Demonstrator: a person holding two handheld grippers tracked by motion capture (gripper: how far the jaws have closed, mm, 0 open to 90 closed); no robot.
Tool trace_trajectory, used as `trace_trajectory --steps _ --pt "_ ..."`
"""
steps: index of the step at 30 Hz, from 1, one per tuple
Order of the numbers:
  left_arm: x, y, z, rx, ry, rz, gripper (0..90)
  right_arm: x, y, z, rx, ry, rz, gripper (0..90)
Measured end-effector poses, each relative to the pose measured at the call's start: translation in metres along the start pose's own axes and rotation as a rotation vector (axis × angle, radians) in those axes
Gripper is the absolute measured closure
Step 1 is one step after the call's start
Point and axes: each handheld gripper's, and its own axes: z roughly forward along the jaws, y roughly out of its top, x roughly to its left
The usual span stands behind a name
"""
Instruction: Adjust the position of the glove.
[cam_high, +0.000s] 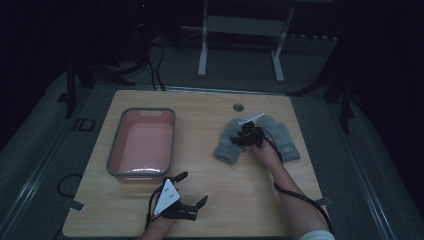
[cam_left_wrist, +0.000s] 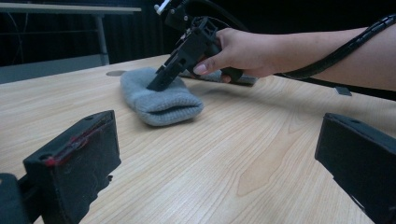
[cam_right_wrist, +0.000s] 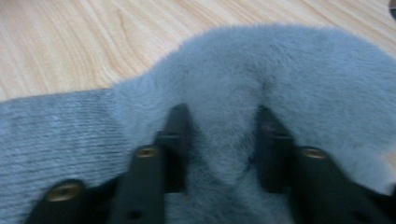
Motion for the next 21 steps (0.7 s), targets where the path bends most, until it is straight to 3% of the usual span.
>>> trace_trajectory --steps 3,6,10,11,12,14,18,21 --pt "0.000 0.000 0.000 0.000 0.000 -0.001 0.2 0.002 0.002 -0.003 0.005 0.012 -0.022 75.5" --pt "0.000 0.000 0.000 -0.002 0.000 -0.001 0.2 0.006 0.005 -0.010 0.002 0.038 -0.041 77.4" --pt "0.000 0.000 0.000 -0.001 0.002 0.002 0.2 0.019 0.010 -0.028 -0.038 0.107 -0.123 78.1" --pt "0.000 0.000 0.000 -0.001 0.002 0.002 0.2 0.019 0.010 -0.028 -0.038 0.107 -0.123 78.1" --pt "0.000 0.000 0.000 -0.001 0.004 0.002 0.2 0.032 0.015 -0.039 -0.068 0.156 -0.193 78.2" --pt "0.000 0.000 0.000 -0.002 0.004 0.002 0.2 0.043 0.018 -0.047 -0.086 0.181 -0.246 78.1" --pt "0.000 0.000 0.000 -0.001 0.005 0.001 0.2 0.065 0.019 -0.053 -0.099 0.276 -0.323 77.8" --pt "0.000 0.000 0.000 -0.003 0.005 -0.001 0.2 0.073 0.014 -0.043 -0.063 0.317 -0.365 77.7"
